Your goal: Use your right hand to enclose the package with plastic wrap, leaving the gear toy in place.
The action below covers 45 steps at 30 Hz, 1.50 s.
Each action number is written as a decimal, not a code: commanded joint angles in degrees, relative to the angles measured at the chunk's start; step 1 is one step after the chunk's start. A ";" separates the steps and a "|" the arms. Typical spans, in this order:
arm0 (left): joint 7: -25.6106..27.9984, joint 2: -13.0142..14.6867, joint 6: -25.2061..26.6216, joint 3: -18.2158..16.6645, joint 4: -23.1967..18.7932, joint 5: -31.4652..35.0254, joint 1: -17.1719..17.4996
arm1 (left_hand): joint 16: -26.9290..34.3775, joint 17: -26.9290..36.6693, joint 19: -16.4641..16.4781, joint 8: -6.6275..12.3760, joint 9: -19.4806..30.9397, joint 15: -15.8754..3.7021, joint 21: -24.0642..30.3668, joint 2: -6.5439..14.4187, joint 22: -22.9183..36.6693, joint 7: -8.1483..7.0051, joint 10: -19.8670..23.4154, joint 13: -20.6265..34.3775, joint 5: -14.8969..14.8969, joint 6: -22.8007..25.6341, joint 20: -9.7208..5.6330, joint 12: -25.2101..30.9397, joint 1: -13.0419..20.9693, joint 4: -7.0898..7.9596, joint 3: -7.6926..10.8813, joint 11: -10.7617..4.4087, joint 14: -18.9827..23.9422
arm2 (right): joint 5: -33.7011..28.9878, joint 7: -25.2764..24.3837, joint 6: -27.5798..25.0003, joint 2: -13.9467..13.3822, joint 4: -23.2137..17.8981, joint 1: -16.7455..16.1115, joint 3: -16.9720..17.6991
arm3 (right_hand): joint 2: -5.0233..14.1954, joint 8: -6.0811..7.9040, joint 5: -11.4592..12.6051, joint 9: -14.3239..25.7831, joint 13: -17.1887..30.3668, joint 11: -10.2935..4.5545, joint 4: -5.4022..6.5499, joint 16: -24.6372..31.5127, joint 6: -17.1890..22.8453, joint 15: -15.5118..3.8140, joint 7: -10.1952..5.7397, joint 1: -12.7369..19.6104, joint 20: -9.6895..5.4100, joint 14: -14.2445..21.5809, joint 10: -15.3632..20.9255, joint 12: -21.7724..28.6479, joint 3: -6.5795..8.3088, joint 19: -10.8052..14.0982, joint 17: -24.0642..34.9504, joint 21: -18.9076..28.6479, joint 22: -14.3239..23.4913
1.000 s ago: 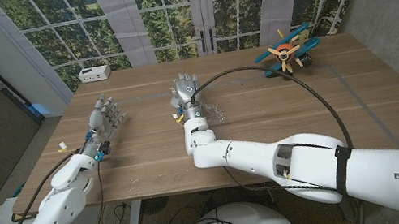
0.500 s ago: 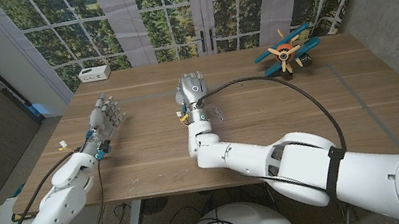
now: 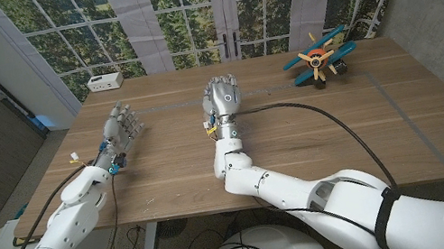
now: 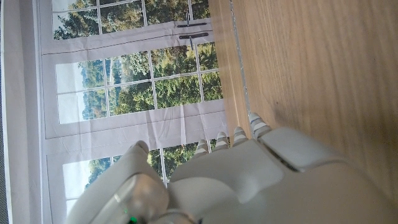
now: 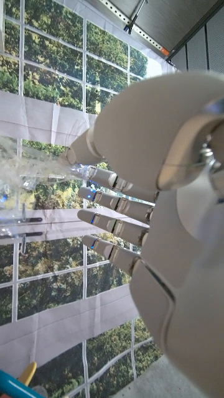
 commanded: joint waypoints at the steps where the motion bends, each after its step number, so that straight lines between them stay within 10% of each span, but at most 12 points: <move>1: -0.18 -0.15 0.11 0.59 0.29 0.37 -0.79 | 0.18 0.32 0.39 0.07 0.24 0.29 0.21 -0.04 0.26 -0.21 -4.90 0.30 -0.10 -4.55 0.17 -0.03 0.60 -0.05 0.57 0.01 0.56 | 6.07 9.88 -12.93 -5.95 -12.64 -1.75 -6.49 | 0.36 -0.15 -0.15 0.41 0.21 0.24 -0.10 -0.49 0.27 -4.77 0.64 0.47 0.44 0.38 -0.47 -0.32 0.68 0.00 0.05 -0.11 0.16; 19: -0.26 -0.13 0.26 0.85 0.40 0.39 -1.13 | 0.15 0.33 0.42 0.06 0.25 0.35 0.21 -0.08 0.26 -0.27 -4.91 0.30 -0.16 -4.60 0.17 -0.03 0.62 -0.09 0.63 0.02 0.75 | 9.81 17.10 -20.93 -13.28 -22.18 -1.08 -17.14 | -0.28 1.12 -0.96 1.63 0.55 0.48 -0.44 -1.47 0.63 -4.32 0.83 0.52 0.99 -0.14 -0.74 -0.76 1.50 -0.70 -0.32 -0.51 0.17; 22: -0.34 -0.09 0.17 0.84 0.32 0.39 -1.01 | 0.16 0.34 0.42 0.07 0.25 0.36 0.21 -0.08 0.26 -0.26 -4.95 0.30 -0.17 -4.58 0.17 -0.05 0.62 -0.09 0.64 -0.02 0.79 | 9.65 18.89 -22.34 -13.66 -22.53 -0.54 -18.78 | -2.26 -1.25 -1.69 2.25 0.99 0.63 -0.07 -2.52 -8.59 -4.09 -1.81 -1.08 1.52 -1.62 -4.62 -2.84 1.19 -1.27 -0.10 -0.92 0.20; 25: -0.29 -0.07 -0.01 0.78 0.15 0.41 -0.81 | 0.15 0.34 0.46 0.09 0.24 0.35 0.22 -0.10 0.25 -0.24 -4.92 0.30 -0.20 -4.51 0.06 -0.04 0.64 -0.12 0.67 0.00 0.90 | 9.48 21.41 -25.04 -13.40 -22.38 0.43 -20.42 | -4.17 -9.62 -1.25 0.91 1.76 1.66 0.49 -4.14 -27.07 -3.16 -3.64 -3.71 2.52 -5.16 -12.79 -6.39 0.49 -2.69 0.54 -1.78 0.23; 29: -0.12 0.06 -0.19 0.61 -0.33 0.42 -0.35 | 0.13 0.35 0.62 0.16 0.24 0.33 0.26 -0.17 0.25 -0.30 -4.68 0.29 -0.27 -4.33 0.01 0.05 0.70 -0.22 0.76 -0.02 1.18 | 9.36 24.57 -28.77 -12.85 -21.67 2.00 -22.42 | -5.43 -15.77 0.06 0.49 2.19 3.53 0.96 -6.28 -44.59 -1.52 -2.09 -6.41 3.51 -10.55 -24.17 -8.70 -0.32 -4.83 1.10 -2.71 0.27; 35: 0.17 0.25 -0.40 0.25 -1.03 0.25 0.46 | 0.04 0.35 0.75 0.16 0.24 0.33 0.29 -0.24 0.24 -0.40 -4.60 0.29 -0.40 -4.34 0.03 0.07 0.83 -0.40 0.95 -0.03 1.31 | 10.17 26.02 -31.73 -12.19 -20.96 2.97 -23.42 | -5.92 -15.86 0.83 0.43 2.36 4.58 1.09 -7.04 -54.16 -0.76 -0.40 -7.66 3.84 -13.58 -29.37 -8.68 -1.05 -5.90 1.63 -3.07 0.25; 45: 0.14 0.38 -0.51 0.03 -1.61 0.03 1.18 | 0.04 0.35 0.81 0.15 0.24 0.37 0.31 -0.27 0.24 -0.37 -4.58 0.29 -0.41 -4.35 0.11 0.06 0.86 -0.45 0.98 -0.10 1.38 | 11.95 25.64 -34.07 -12.23 -21.32 3.62 -23.60 | -5.32 -14.47 1.59 0.41 2.40 5.56 1.07 -7.01 -53.21 -0.16 -0.21 -7.42 3.73 -14.57 -29.38 -7.79 -1.28 -5.70 1.99 -2.94 0.24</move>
